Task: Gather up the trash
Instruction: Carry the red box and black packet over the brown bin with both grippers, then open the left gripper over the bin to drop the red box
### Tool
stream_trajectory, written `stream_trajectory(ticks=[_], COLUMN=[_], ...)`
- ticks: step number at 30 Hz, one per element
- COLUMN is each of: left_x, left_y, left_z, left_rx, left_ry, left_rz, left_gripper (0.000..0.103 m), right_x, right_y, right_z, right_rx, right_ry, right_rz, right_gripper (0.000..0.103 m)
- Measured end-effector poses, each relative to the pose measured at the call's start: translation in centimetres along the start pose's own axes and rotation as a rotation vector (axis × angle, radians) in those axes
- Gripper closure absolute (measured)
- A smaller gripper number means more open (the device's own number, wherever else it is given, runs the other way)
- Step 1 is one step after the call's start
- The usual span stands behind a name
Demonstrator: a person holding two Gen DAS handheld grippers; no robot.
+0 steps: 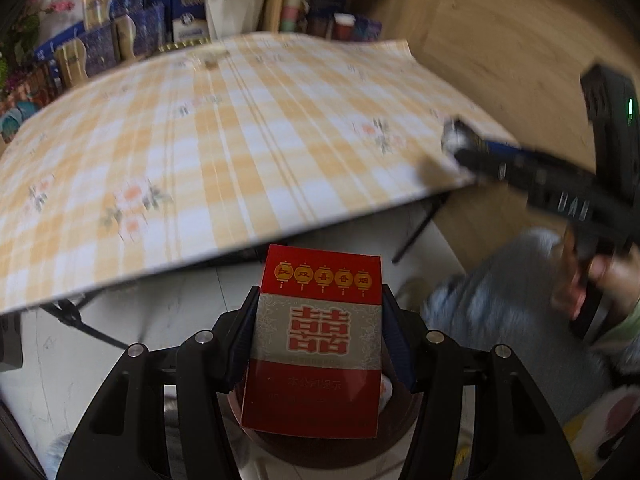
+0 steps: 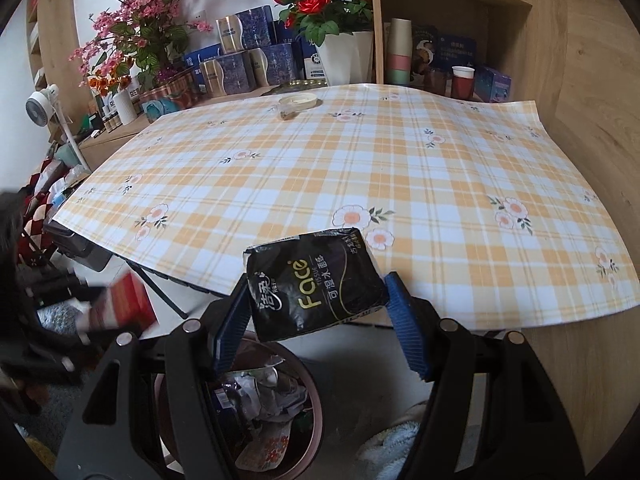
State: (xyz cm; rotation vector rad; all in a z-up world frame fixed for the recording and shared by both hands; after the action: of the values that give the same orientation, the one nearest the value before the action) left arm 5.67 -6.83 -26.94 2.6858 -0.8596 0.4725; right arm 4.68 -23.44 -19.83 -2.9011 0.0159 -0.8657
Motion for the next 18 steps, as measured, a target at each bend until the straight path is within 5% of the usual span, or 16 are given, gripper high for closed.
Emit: stream_trajectory(ticks=[8,18], left_x=[-3.5,-3.8], left_y=[0.1,0.1], left_z=[5.1,8.8], left_rx=[-0.006,-0.023], left_ry=[-0.141,-0.269], left_rz=[-0.003,-0.008], left_gripper=[0.047,0.047], right_x=[-1.0,-1.9], right_y=[-0.2,-0.1], right_z=[0.0,0.9], right_rx=[-0.002,0.002], right_ry=[-0.01,-0.035], right_rz=[-0.002,0.003], right_gripper=[0.037,0.037])
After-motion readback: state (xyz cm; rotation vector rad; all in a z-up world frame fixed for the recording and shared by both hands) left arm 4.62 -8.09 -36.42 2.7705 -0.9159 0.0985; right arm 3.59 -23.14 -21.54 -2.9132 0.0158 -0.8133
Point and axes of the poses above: each gripper's, at about its wrist camera, not at the fingertips, and z roughly the way its jaws point, y to its right, x to its top, the point moved 6 cm from there along z, roughly the way its jaws point, and after that the axes turned 11 degrees about -y, right-handed, at the moved point
